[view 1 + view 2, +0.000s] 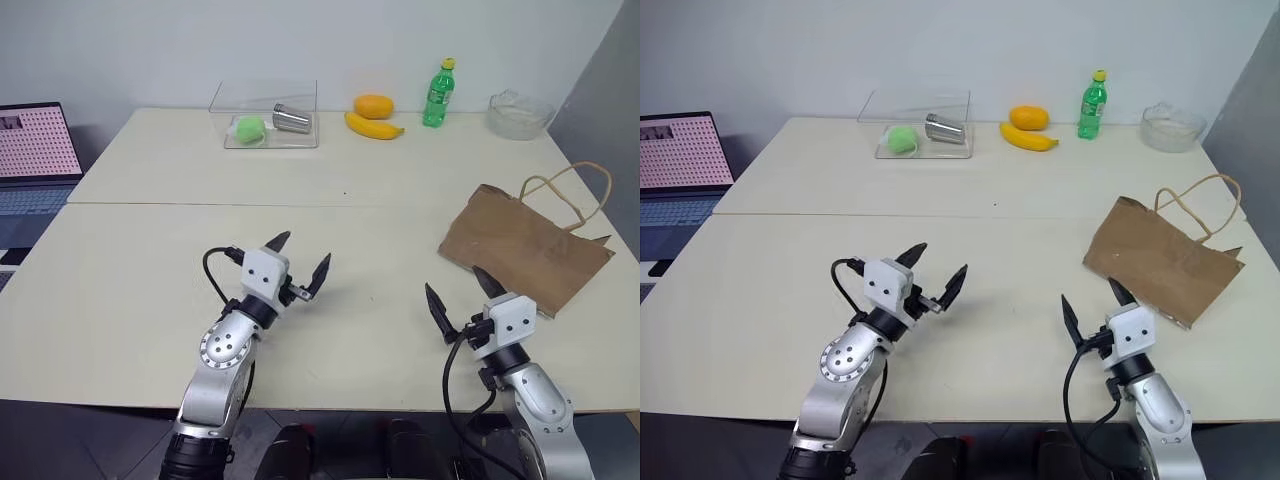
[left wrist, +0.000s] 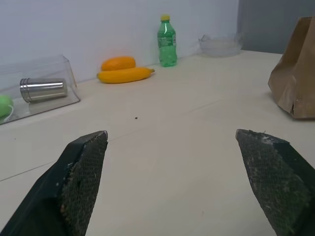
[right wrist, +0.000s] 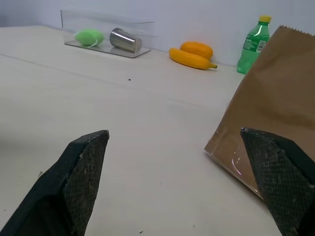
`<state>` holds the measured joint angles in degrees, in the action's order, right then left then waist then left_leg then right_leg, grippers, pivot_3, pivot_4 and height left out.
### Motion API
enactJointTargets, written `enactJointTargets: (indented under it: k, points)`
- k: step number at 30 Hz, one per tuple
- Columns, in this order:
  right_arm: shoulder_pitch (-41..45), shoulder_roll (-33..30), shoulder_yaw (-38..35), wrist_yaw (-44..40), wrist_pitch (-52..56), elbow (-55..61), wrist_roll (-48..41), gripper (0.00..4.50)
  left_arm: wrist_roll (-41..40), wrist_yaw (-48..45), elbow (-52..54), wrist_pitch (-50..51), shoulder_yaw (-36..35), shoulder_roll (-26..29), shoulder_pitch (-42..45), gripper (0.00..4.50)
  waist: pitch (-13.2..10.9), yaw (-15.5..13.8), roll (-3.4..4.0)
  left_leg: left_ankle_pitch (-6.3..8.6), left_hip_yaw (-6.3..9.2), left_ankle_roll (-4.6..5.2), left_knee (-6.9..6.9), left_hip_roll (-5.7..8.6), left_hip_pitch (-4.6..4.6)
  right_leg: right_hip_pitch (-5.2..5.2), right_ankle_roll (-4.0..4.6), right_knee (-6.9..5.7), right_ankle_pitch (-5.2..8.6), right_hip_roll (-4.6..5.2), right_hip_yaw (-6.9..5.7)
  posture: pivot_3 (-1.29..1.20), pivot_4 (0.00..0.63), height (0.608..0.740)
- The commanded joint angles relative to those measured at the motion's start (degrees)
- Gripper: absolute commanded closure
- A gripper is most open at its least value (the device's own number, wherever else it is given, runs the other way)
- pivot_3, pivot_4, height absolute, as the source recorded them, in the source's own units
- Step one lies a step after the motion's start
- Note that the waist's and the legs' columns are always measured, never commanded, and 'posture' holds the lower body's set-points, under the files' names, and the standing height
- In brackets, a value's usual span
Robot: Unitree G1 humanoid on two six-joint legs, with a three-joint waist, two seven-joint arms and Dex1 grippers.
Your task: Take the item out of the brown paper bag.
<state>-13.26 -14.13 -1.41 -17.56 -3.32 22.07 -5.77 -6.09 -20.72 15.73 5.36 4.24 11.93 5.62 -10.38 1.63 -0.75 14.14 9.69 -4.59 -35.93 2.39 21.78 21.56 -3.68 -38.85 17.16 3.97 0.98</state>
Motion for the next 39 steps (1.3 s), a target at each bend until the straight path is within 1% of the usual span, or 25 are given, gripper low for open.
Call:
enactJointTargets:
  k: [1,2,4,9,12,15,18,20,23,24,26,28,30,34,36,39]
  points:
    - [-0.19,-0.55,-0.86,-0.28,0.20,2.15,-0.76,0.00,-2.88,-1.77,3.60,0.63,-1.04,0.88,1.62,0.11,0.00,0.00,0.00,0.00,0.00,0.00,0.00,0.00,0.00,0.00,0.00,0.00,0.00,0.00,0.00,0.00,0.150,0.740]
    - [-0.15,-0.62,-0.90,-0.31,0.32,2.39,-0.97,0.00,-3.84,-3.45,3.94,0.44,-0.87,1.64,2.08,0.11,0.00,0.00,0.00,0.00,0.00,0.00,0.00,0.00,0.00,0.00,0.00,0.00,0.00,0.00,0.00,0.00,0.150,0.740]
    - [0.08,-0.82,-0.98,-0.37,0.21,2.75,-1.10,0.00,-9.03,-8.93,5.14,0.56,-0.77,3.20,3.64,0.11,0.00,0.00,0.00,0.00,0.00,0.00,0.00,0.00,0.00,0.00,0.00,0.00,0.00,0.00,0.00,0.00,0.150,0.740]
    - [0.65,-1.05,-1.57,-0.17,1.64,4.69,-1.85,0.00,-19.42,-16.99,5.84,7.78,-1.27,6.95,11.89,0.11,0.00,0.00,0.00,0.00,-0.01,0.00,-0.01,0.00,0.00,-0.01,0.03,0.00,-0.02,0.00,-0.01,0.00,0.150,0.740]
    - [-0.74,-1.91,-2.16,-0.32,4.62,9.18,-2.66,0.00,-24.05,-21.10,5.26,12.38,-1.38,9.37,17.43,0.11,-0.01,0.07,-0.01,0.00,-0.01,0.00,-0.01,-0.01,0.01,0.00,0.02,-0.01,-0.01,-0.02,-0.01,0.00,0.150,0.740]
    - [-3.97,-4.00,-4.37,-0.62,8.60,16.56,-4.07,0.00,-27.48,-25.35,3.77,15.68,-1.01,11.14,22.68,0.11,-0.02,0.03,-0.01,0.00,0.01,0.00,0.01,0.00,0.03,0.01,0.02,0.00,-0.01,-0.02,-0.03,0.00,0.150,0.740]
    - [-9.19,-5.25,-11.00,0.71,15.51,26.52,-9.06,0.00,-30.53,-29.56,2.18,18.78,-0.11,11.79,27.44,0.11,-0.03,-0.02,-0.02,0.00,0.01,0.00,0.00,0.01,0.05,0.00,-0.01,0.02,0.00,-0.02,-0.03,0.00,0.150,0.740]
    - [-10.72,-5.51,-14.29,1.72,19.43,30.19,-12.28,0.00,-31.57,-30.98,1.64,19.85,-0.06,11.79,28.90,0.11,-0.04,-0.03,-0.05,0.00,0.01,0.00,-0.01,-0.01,0.05,-0.02,-0.03,0.03,0.02,-0.02,-0.04,0.00,0.150,0.740]
    - [-11.32,-6.84,-24.77,5.07,27.04,34.20,-20.28,0.00,-33.53,-32.68,1.02,21.93,-0.02,11.26,31.44,0.11,-0.05,0.12,-0.05,0.00,-0.04,0.01,-0.03,-0.02,0.02,-0.03,-0.04,0.01,0.02,-0.03,0.00,0.00,0.150,0.740]
    - [-9.85,-7.75,-29.25,7.22,29.89,33.82,-23.96,0.00,-33.51,-33.09,0.61,22.03,0.05,11.17,32.01,0.11,-0.05,0.12,-0.05,0.00,-0.05,0.01,-0.04,-0.02,0.02,-0.02,-0.04,0.01,0.02,-0.03,0.00,0.00,0.150,0.740]
    - [-7.05,-9.79,-34.85,10.13,34.17,32.44,-28.94,0.00,-33.11,-33.46,0.00,21.92,0.08,10.96,32.48,0.11,-0.06,0.13,-0.08,0.00,-0.07,0.01,-0.05,-0.03,0.02,-0.05,-0.04,0.02,0.02,-0.04,0.02,0.00,0.150,0.740]
    - [-2.26,-13.28,-39.18,12.57,38.97,28.34,-34.26,0.00,-32.15,-33.49,-0.50,21.16,0.38,10.45,32.58,0.11,-0.08,0.17,-0.10,0.00,-0.14,0.02,-0.05,-0.03,-0.01,-0.06,-0.03,0.02,0.01,-0.04,0.07,0.00,0.150,0.740]
    - [0.78,-16.18,-41.27,13.21,42.13,25.39,-37.65,0.00,-31.80,-33.42,-0.45,21.05,0.45,10.06,32.53,0.11,-0.10,0.12,-0.14,0.00,-0.15,0.03,-0.05,-0.03,0.00,-0.05,0.03,0.02,-0.02,-0.04,0.07,0.00,0.150,0.740]
    - [5.99,-24.04,-44.30,9.99,47.80,16.53,-43.95,0.00,-31.94,-33.13,1.16,21.51,0.56,9.94,31.39,0.11,-0.12,0.05,-0.16,0.02,-0.16,0.07,-0.03,-0.02,0.06,-0.04,0.17,0.07,-0.10,-0.04,0.06,0.00,0.150,0.740]
    - [7.29,-28.16,-45.73,7.33,50.79,11.83,-46.62,0.00,-31.72,-33.31,1.25,21.22,0.55,10.19,30.99,0.11,-0.14,0.02,-0.17,0.03,-0.16,0.09,-0.04,-0.02,0.09,-0.05,0.19,0.14,-0.12,-0.04,0.05,0.00,0.150,0.740]
    - [8.36,-32.13,-47.65,5.25,54.72,7.49,-50.40,0.00,-31.58,-33.54,1.24,21.05,0.21,10.69,30.64,0.11,-0.15,-0.05,-0.20,0.04,-0.15,0.11,-0.03,-0.02,0.10,-0.05,0.18,0.17,-0.13,-0.03,0.01,0.00,0.150,0.740]
